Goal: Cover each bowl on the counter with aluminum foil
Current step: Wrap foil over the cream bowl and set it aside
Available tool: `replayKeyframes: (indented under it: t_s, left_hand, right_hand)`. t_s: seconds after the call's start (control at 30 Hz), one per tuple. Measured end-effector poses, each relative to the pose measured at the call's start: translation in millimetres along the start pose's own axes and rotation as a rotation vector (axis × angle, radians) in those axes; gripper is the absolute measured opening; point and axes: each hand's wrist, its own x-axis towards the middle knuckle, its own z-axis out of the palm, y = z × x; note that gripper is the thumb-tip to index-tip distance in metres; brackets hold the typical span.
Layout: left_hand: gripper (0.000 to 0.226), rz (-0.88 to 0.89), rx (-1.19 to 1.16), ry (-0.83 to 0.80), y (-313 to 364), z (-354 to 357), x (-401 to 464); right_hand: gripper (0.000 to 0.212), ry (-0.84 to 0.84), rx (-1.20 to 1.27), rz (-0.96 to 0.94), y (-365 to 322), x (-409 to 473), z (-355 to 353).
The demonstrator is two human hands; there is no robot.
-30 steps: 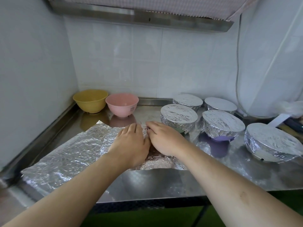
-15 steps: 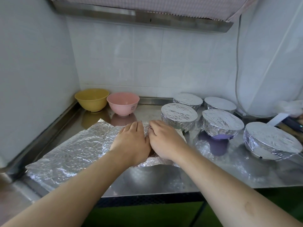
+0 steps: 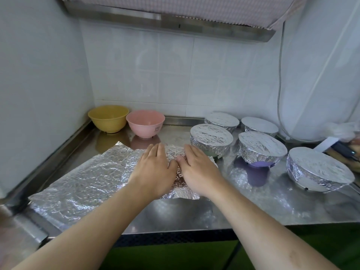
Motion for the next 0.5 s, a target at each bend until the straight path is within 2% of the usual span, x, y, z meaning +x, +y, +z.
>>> replayKeyframes:
  t_s: [0.07, 0.17, 0.3, 0.4, 0.5]
  left_hand:
    - [0.076, -0.094, -0.126, 0.074, 10, 0, -11]
    - [0.087, -0.125, -0.043, 0.102, 12, 15, -16]
    - [0.116, -0.034, 0.078, 0.041, -5, 23, -5]
    - [0.096, -0.023, -0.084, 0.042, -8, 9, -7]
    - [0.111, 0.077, -0.029, 0.009, -14, -2, -7]
  right_hand:
    - [0.054, 0.018, -0.021, -0.028, -3, -1, -1]
    - [0.049, -0.029, 0.015, 0.003, -7, -2, -3]
    - [0.054, -0.034, 0.02, 0.051, -7, -6, -3]
    - [0.054, -0.06, -0.021, 0.024, -8, -13, -15]
    - [0.057, -0.06, -0.051, 0.013, -8, -10, -31]
